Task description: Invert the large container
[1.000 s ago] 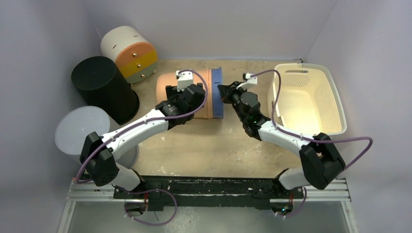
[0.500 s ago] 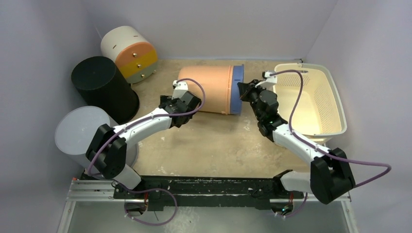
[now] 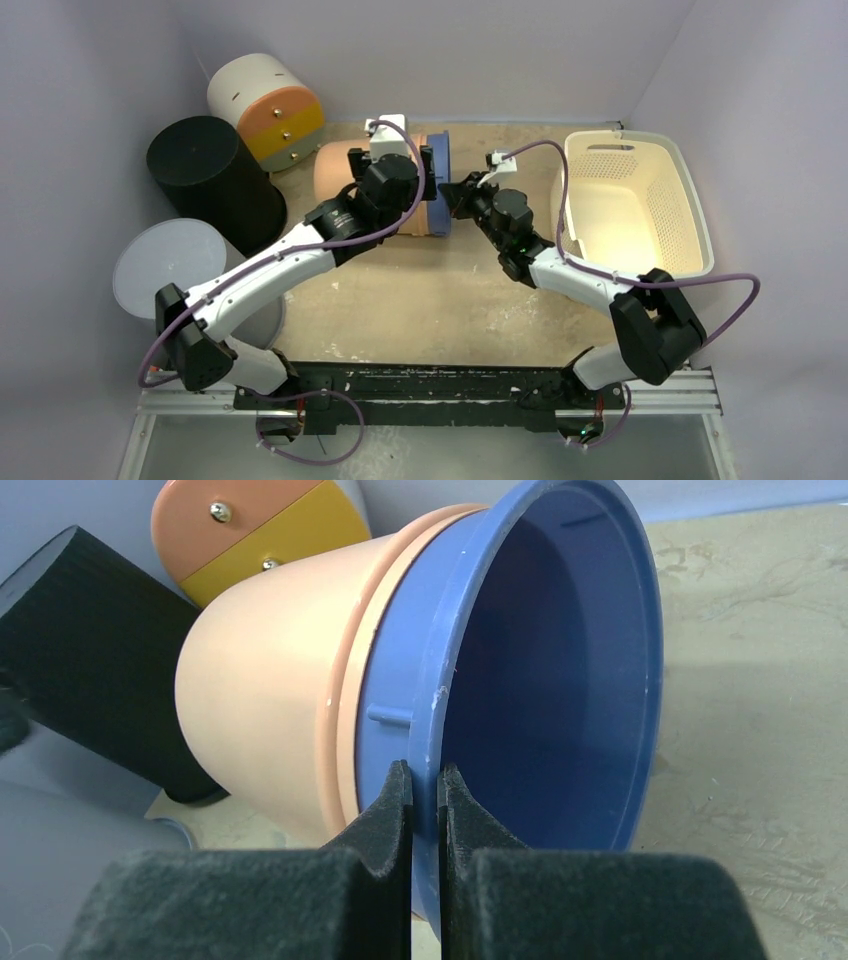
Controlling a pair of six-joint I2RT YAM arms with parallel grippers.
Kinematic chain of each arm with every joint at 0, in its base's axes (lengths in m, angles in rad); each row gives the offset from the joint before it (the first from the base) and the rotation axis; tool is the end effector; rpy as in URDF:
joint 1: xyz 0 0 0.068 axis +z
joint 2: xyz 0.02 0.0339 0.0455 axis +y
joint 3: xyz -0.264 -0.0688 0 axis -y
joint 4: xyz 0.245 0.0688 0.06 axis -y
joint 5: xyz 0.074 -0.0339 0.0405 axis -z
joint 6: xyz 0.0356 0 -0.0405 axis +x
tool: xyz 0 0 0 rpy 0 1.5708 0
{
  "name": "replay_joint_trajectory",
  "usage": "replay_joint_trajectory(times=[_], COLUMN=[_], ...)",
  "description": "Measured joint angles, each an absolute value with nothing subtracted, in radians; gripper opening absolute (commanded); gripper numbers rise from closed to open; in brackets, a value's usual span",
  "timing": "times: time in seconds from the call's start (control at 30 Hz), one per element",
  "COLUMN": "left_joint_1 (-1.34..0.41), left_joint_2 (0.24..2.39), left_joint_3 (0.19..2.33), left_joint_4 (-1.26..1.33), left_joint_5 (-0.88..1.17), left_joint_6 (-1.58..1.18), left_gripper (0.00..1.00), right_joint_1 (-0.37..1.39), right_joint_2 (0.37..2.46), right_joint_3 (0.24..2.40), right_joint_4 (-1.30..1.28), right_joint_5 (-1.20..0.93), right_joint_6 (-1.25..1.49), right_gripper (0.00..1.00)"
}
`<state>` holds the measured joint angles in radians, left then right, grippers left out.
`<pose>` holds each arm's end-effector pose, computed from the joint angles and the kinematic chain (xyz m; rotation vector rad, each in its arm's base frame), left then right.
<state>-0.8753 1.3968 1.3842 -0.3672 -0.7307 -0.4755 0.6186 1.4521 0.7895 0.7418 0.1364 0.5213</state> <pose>0.2190 -0.2254 0.3932 -0.0996 1.8538 -0.2248 0.2698 0.1861 0.2809 0.0389 1.5467 0.8125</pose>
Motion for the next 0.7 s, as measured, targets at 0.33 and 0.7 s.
replay_joint_trajectory(times=[0.33,0.7], left_joint_1=[-0.875,-0.864], left_joint_2=[1.667,1.729], left_joint_3=[1.480,1.538], left_joint_4=[-0.356,-0.359], left_joint_5=[-0.798,-0.847], left_joint_6=[-0.400,-0.392], left_gripper=[0.93,0.93], right_joint_1=[0.618,0.613], right_joint_2=[1.450,1.420], right_joint_3=[0.791,0.774], right_joint_4=[0.735,0.718], right_joint_5=[0.134,0.150], right_joint_6=[0.520,0.515], right_gripper=[0.00,0.00])
